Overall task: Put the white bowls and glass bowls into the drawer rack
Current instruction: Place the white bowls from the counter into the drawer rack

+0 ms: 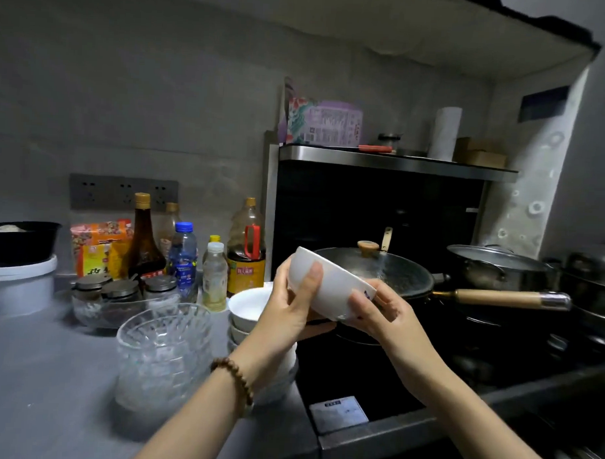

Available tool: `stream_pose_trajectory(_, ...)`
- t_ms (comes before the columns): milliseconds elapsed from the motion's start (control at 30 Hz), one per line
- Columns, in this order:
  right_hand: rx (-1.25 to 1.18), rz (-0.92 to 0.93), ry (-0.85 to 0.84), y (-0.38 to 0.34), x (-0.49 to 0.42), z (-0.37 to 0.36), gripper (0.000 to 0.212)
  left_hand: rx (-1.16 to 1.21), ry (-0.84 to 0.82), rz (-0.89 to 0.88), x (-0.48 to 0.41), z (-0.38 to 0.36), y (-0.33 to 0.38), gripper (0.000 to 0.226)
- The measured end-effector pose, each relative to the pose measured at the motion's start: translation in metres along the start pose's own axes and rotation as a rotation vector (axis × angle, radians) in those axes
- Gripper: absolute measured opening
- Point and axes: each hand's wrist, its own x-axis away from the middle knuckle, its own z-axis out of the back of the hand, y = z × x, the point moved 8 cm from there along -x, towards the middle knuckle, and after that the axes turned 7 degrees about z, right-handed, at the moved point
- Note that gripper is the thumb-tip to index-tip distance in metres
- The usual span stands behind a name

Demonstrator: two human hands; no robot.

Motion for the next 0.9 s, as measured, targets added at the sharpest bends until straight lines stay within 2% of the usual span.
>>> stream_pose_trajectory(67, 0.064, -0.028, 0.022, 0.000, 0.027, 0.024, 0.042, 0.012, -0.048, 0.081, 0.007, -0.023, -0.019, 0.069)
stream_pose_trajectory(233, 0.226, -0.121, -0.030, 0.009, 0.101, 0.081, 0.029, 0.004, -0.275, 0.353, 0.026, -0.090, -0.093, 0.079)
stream_pose_trajectory(333, 0.226, -0.225, 0.004, 0.027, 0.145, 0.123, 0.026, -0.006, -0.371, 0.483, 0.038, -0.128, -0.145, 0.089)
stream_pose_trajectory(433, 0.227, -0.338, 0.005, 0.049, 0.182, 0.160, 0.018, -0.098, -0.443, 0.593, 0.042, -0.159, -0.198, 0.084)
stream_pose_trajectory(567, 0.194, -0.521, 0.028, 0.098, 0.221, 0.213, 0.028, -0.193, -0.530, 0.791, 0.043, -0.194, -0.286, 0.082)
stream_pose_trajectory(633, 0.163, -0.618, 0.050, 0.130, 0.236, 0.237, 0.029, -0.185, -0.520, 0.859, 0.041, -0.205, -0.330, 0.075)
stream_pose_trajectory(733, 0.153, -0.737, 0.038, 0.179, 0.251, 0.262, 0.018, -0.192, -0.398, 0.910, 0.032, -0.211, -0.390, 0.077)
stream_pose_trajectory(833, 0.113, -0.842, 0.033, 0.226, 0.259, 0.280, 0.005, -0.081, -0.326, 0.985, 0.023, -0.218, -0.437, 0.056)
stream_pose_trajectory(900, 0.097, -0.900, 0.011, 0.255, 0.258, 0.292, 0.006, -0.042, -0.290, 1.015, 0.013, -0.219, -0.464, 0.050)
